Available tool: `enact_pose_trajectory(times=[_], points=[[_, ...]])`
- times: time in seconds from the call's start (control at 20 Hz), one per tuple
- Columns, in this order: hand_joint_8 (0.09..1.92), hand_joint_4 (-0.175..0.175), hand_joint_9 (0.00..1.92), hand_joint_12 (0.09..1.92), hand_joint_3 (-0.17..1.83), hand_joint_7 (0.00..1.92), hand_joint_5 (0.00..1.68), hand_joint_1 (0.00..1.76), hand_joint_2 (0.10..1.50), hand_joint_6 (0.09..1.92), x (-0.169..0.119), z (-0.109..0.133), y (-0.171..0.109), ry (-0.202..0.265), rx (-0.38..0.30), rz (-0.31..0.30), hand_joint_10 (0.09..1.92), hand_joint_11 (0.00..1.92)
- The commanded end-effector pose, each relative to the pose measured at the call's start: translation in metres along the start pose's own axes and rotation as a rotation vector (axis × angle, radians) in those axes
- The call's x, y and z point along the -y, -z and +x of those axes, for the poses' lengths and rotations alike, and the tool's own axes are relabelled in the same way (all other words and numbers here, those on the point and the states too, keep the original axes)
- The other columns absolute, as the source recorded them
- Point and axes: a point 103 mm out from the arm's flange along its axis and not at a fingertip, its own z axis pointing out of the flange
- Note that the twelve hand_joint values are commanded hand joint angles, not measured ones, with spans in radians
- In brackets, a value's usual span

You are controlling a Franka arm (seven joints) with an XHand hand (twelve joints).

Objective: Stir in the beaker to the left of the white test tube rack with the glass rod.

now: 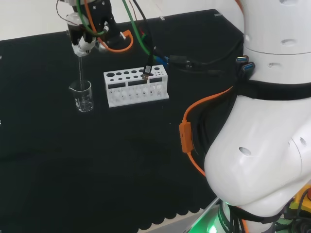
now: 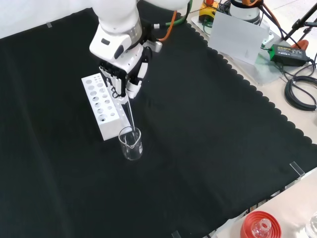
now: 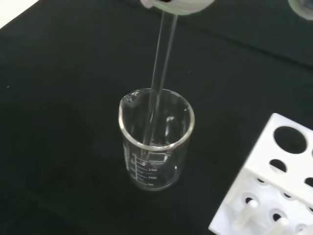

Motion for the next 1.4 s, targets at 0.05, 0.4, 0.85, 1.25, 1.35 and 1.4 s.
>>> enact_pose_trajectory(times=[0.05,0.4,0.85,1.25,1.35,1.4], points=[[0.21,-0.175,1.91,0.61,-0.17,1.48,1.42,1.32,1.02,0.23,-0.02,0.02,-0.013,0.024,0.017,0.028,0.12,1.68],[0.21,-0.175,1.91,0.61,-0.17,1.48,1.42,1.32,1.02,0.23,-0.04,0.021,-0.016,0.047,0.013,0.05,0.12,1.68],[0.2,-0.175,1.91,0.61,-0.17,1.48,1.42,1.32,1.02,0.23,-0.041,-0.022,-0.012,0.0,-0.004,0.038,0.11,1.68],[0.2,-0.175,1.9,0.6,-0.17,1.48,1.43,1.32,1.02,0.23,-0.023,-0.052,-0.023,-0.041,-0.014,0.05,0.11,1.68],[0.2,-0.175,1.9,0.6,-0.17,1.48,1.43,1.32,1.02,0.23,-0.018,-0.051,-0.024,-0.044,-0.012,0.052,0.11,1.68],[0.2,-0.175,1.9,0.6,-0.17,1.49,1.43,1.32,1.02,0.23,-0.015,-0.05,-0.024,-0.045,-0.013,0.05,0.11,1.68]])
